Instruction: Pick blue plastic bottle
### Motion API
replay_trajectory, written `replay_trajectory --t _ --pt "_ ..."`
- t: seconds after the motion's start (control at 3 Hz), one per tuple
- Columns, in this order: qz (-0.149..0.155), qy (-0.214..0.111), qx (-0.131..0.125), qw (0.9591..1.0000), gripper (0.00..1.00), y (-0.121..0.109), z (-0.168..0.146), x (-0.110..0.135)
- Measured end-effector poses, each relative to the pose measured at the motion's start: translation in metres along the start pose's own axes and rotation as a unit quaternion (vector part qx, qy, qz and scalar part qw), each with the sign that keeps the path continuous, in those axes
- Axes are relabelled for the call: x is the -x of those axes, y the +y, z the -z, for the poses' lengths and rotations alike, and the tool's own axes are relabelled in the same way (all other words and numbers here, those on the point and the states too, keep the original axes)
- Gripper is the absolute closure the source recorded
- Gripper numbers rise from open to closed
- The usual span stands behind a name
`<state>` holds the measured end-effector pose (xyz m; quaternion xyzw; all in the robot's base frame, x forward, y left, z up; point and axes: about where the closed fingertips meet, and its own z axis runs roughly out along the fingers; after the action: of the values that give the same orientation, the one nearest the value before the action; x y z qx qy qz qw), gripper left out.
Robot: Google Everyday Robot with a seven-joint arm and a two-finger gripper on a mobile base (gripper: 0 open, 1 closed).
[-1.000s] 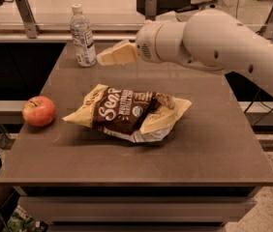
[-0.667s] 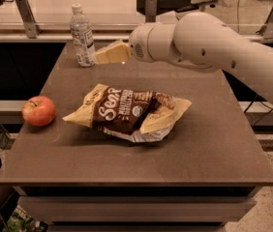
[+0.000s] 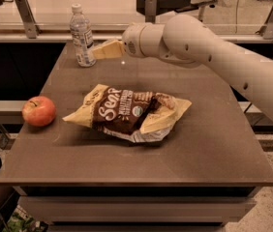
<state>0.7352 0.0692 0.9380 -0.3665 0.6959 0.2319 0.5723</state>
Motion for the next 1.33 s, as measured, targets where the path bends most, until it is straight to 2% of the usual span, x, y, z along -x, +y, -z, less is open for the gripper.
replay_trajectory --t 0.33,0.67,1.0,1.33 --pt "0.010 -0.012 0.001 0.9999 0.00 -0.016 -0.019 0.005" --pt "0.040 -0.017 0.007 0.9990 0.00 -0.033 -0.057 0.023" --pt "0.041 -0.019 0.007 0.9989 0.00 -0.034 -0.059 0.026" --pt "0.044 -0.024 0.019 0.9986 0.00 -0.029 -0.071 0.027"
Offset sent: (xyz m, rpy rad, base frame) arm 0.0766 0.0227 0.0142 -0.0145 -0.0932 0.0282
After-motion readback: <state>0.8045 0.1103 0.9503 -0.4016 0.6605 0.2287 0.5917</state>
